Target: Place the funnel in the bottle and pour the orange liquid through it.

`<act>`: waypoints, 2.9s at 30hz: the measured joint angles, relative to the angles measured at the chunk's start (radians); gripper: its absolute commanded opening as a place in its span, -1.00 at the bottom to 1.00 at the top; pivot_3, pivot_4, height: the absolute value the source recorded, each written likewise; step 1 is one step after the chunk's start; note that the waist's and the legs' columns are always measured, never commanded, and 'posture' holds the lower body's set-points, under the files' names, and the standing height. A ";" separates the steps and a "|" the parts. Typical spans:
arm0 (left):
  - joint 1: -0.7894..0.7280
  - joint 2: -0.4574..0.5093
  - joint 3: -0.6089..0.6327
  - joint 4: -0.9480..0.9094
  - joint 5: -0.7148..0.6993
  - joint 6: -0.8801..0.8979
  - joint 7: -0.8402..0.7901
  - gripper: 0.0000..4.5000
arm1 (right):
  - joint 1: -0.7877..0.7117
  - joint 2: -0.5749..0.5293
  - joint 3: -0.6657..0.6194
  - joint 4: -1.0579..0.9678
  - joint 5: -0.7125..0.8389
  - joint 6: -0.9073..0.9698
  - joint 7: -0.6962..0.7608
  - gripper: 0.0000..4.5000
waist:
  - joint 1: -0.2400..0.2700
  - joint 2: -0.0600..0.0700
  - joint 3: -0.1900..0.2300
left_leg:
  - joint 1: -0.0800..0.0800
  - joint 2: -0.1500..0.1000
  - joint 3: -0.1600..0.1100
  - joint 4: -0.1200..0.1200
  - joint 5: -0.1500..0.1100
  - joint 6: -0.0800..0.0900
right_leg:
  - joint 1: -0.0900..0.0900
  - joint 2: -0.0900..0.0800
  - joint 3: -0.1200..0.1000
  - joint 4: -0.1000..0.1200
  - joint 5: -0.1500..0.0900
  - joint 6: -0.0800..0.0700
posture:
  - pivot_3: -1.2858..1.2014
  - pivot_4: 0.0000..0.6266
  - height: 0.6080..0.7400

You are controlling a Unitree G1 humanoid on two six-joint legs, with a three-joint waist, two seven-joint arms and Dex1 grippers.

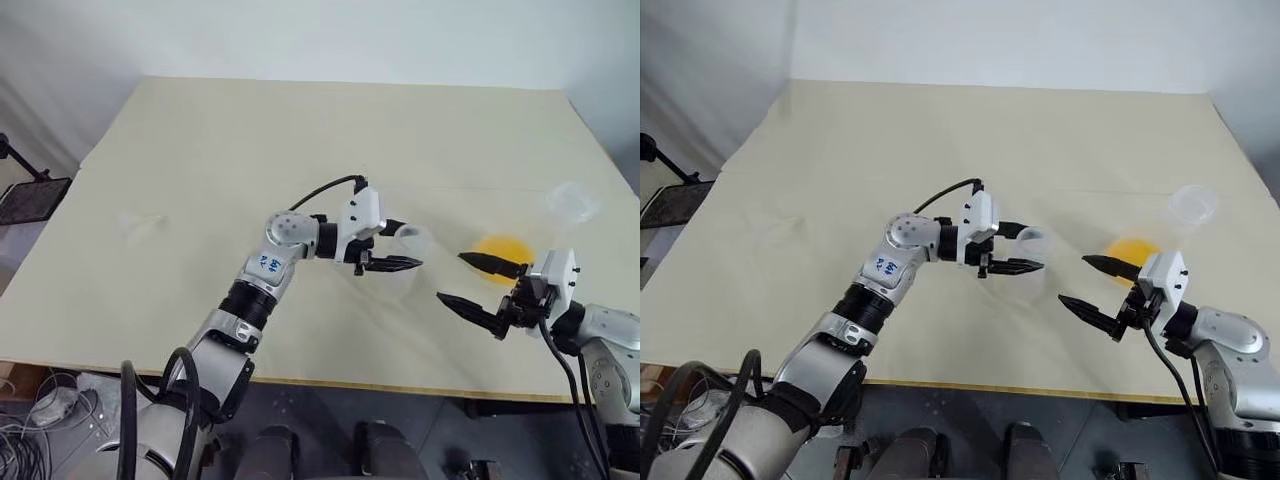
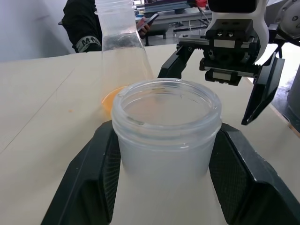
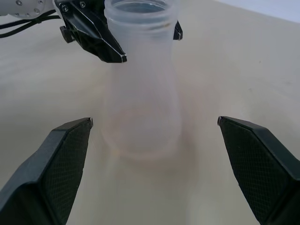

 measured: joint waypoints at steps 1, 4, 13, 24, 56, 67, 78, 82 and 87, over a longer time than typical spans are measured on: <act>-0.001 -0.006 0.000 0.001 0.004 0.000 0.004 0.02 | -0.002 0.000 0.000 0.000 0.002 0.001 -0.004 1.00 | 0.000 0.000 0.000 | 0.000 0.000 0.000 0.000 0.000 0.000 | 0.000 0.000 0.000 0.000 0.000 0.001 | 0.03 -0.52 1.00; -0.001 -0.025 0.003 0.003 0.007 0.011 0.021 0.02 | -0.012 0.000 0.000 0.000 0.008 0.002 -0.013 1.00 | 0.000 0.000 0.000 | 0.000 -0.001 0.000 0.000 0.001 0.001 | 0.001 -0.001 0.001 0.000 0.001 0.001 | 0.03 -0.52 1.00; 0.058 -0.038 0.043 -0.049 -0.015 0.083 0.053 0.18 | -0.021 -0.002 0.000 0.000 0.009 0.007 -0.022 1.00 | -0.002 0.000 0.000 | 0.000 0.000 0.000 0.000 0.001 0.001 | 0.001 -0.001 0.001 0.000 0.001 0.001 | 0.03 -0.52 1.00; 0.174 0.031 0.028 -0.175 -0.012 0.183 0.038 0.98 | -0.039 -0.009 -0.001 0.002 0.009 0.018 -0.025 1.00 | -0.003 0.000 0.000 | -0.001 0.000 0.000 0.000 0.001 0.001 | 0.000 -0.001 0.001 0.000 0.001 0.001 | 0.03 -0.52 1.00; 0.248 0.416 0.230 -0.552 -0.230 0.406 -0.084 0.98 | -0.061 -0.118 -0.008 0.016 0.036 0.065 0.071 1.00 | -0.008 0.000 0.000 | -0.001 0.001 -0.001 0.000 0.001 0.001 | 0.000 -0.004 0.002 0.000 0.001 0.001 | 0.03 -0.52 1.00; 0.520 0.637 0.596 -0.747 -0.294 0.497 0.122 0.98 | -0.118 -0.174 -0.041 -0.093 0.154 0.202 0.098 1.00 | -0.028 0.000 0.000 | -0.001 0.001 -0.003 -0.001 0.000 0.000 | 0.000 -0.006 0.001 0.000 0.001 0.001 | 0.03 -0.52 1.00; 1.068 0.537 1.036 -0.917 -0.361 0.457 0.275 0.98 | -0.216 -0.140 0.022 -0.024 0.152 0.218 0.128 1.00 | -0.023 -0.001 0.000 | 0.000 0.001 -0.006 -0.002 0.000 0.000 | 0.003 -0.009 -0.001 -0.008 0.000 0.001 | 0.03 -0.52 1.00; 1.128 0.506 1.139 -0.882 -0.381 0.416 0.308 0.98 | -0.254 -0.140 0.035 0.007 0.151 0.218 0.145 1.00 | -0.024 -0.001 0.001 | 0.000 0.000 -0.007 -0.002 -0.001 0.001 | 0.003 -0.010 -0.003 -0.009 0.000 0.000 | 0.03 -0.52 1.00; 1.088 0.608 1.158 -0.745 -0.387 0.391 0.312 0.98 | -0.299 -0.140 0.044 0.040 0.146 0.218 0.166 1.00 | -0.026 -0.001 0.001 | 0.000 -0.001 -0.007 -0.003 -0.001 0.001 | 0.003 -0.011 -0.004 -0.008 0.000 0.000 | 0.03 -0.52 1.00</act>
